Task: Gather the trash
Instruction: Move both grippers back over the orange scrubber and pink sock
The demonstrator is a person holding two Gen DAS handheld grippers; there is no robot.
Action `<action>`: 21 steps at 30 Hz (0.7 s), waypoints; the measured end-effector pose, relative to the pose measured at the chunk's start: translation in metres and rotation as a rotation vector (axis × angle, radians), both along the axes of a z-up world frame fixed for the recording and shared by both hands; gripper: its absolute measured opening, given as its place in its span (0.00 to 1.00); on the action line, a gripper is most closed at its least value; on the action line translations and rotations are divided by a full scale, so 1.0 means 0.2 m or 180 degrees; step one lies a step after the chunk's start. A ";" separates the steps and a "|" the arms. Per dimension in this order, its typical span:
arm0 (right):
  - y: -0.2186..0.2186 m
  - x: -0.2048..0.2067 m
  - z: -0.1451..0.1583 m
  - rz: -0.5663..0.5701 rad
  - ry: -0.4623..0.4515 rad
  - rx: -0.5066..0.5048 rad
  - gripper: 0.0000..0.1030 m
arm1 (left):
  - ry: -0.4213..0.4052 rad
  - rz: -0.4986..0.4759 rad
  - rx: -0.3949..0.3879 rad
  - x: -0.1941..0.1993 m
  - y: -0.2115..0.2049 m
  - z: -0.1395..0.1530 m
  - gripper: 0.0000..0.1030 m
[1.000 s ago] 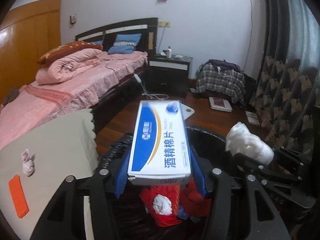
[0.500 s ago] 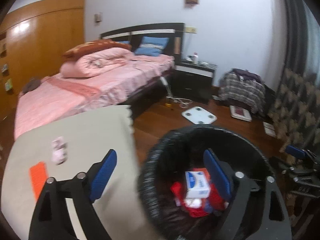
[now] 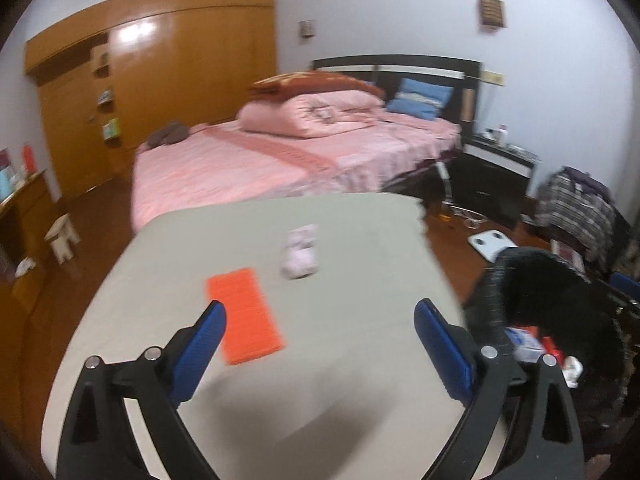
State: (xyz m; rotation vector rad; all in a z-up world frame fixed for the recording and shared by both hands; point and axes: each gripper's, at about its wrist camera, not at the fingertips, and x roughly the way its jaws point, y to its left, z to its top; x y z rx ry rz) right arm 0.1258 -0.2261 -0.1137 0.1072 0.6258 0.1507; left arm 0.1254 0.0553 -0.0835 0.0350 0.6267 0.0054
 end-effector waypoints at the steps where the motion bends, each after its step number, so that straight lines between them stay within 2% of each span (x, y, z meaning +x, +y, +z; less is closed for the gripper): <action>1: 0.06 0.03 0.00 0.0063 0.0003 0.0006 0.95 | 0.0004 0.0064 0.0013 0.00 0.04 -0.01 0.90; 6: 0.33 0.15 0.00 0.0320 -0.0038 -0.0001 0.95 | 0.0030 0.0338 0.0048 0.01 0.25 -0.08 0.90; 12: 0.63 0.34 -0.08 0.0508 -0.0003 -0.0044 0.95 | 0.0070 0.0590 0.0045 0.06 0.44 -0.17 0.90; 16: 0.75 0.46 -0.16 0.0512 0.0093 -0.0078 0.95 | 0.0148 0.0665 0.0003 0.12 0.53 -0.23 0.90; 21: 0.80 0.58 -0.29 0.0378 0.0238 -0.0106 0.95 | 0.0278 0.0669 -0.0034 0.22 0.57 -0.34 0.89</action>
